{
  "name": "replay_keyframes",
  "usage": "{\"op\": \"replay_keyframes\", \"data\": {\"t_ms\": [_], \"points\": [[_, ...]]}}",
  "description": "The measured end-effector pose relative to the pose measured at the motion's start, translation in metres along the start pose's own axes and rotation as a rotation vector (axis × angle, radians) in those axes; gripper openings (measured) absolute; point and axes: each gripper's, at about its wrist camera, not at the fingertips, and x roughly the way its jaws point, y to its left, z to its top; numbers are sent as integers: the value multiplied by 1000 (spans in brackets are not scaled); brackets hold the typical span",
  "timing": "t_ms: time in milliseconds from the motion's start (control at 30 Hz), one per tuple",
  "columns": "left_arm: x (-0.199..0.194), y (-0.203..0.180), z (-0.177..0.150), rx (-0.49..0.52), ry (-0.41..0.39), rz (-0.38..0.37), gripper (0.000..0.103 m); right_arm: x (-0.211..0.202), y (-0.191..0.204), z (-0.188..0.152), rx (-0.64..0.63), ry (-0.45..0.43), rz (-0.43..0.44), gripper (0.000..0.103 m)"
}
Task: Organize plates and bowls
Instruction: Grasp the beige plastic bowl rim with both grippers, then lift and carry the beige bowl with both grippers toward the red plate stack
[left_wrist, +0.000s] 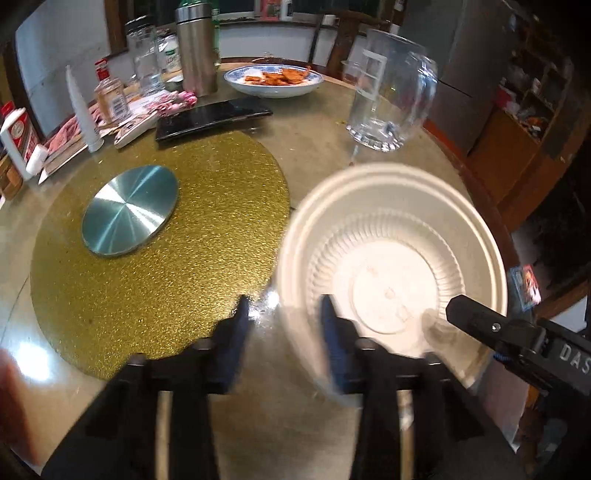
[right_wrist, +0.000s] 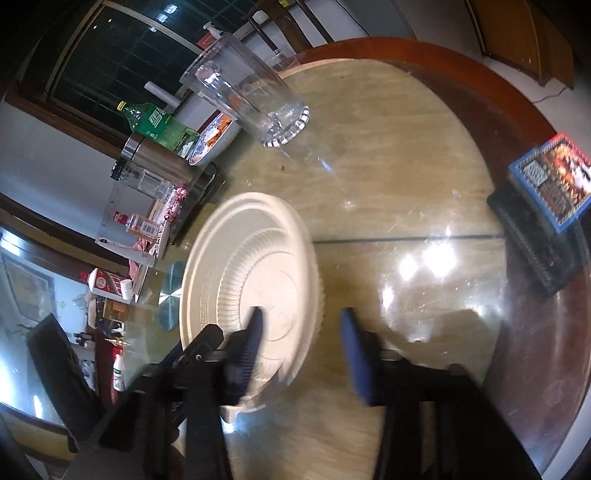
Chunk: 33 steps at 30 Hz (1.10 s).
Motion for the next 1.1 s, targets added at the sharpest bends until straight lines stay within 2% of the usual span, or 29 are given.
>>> {"op": "replay_keyframes", "data": {"t_ms": [33, 133, 533, 1100], "points": [[-1, -2, -2, 17, -2, -6, 18, 1, 1, -1, -4, 1, 4, 17], [-5, -3, -6, 36, -26, 11, 18, 0, 9, -7, -32, -18, -19, 11], [-16, 15, -12, 24, -44, 33, 17, 3, 30, -27, -73, -41, -33, 10], [-24, 22, -17, 20, -57, -9, 17, -7, 50, -45, -153, -96, -130, 11]]}}
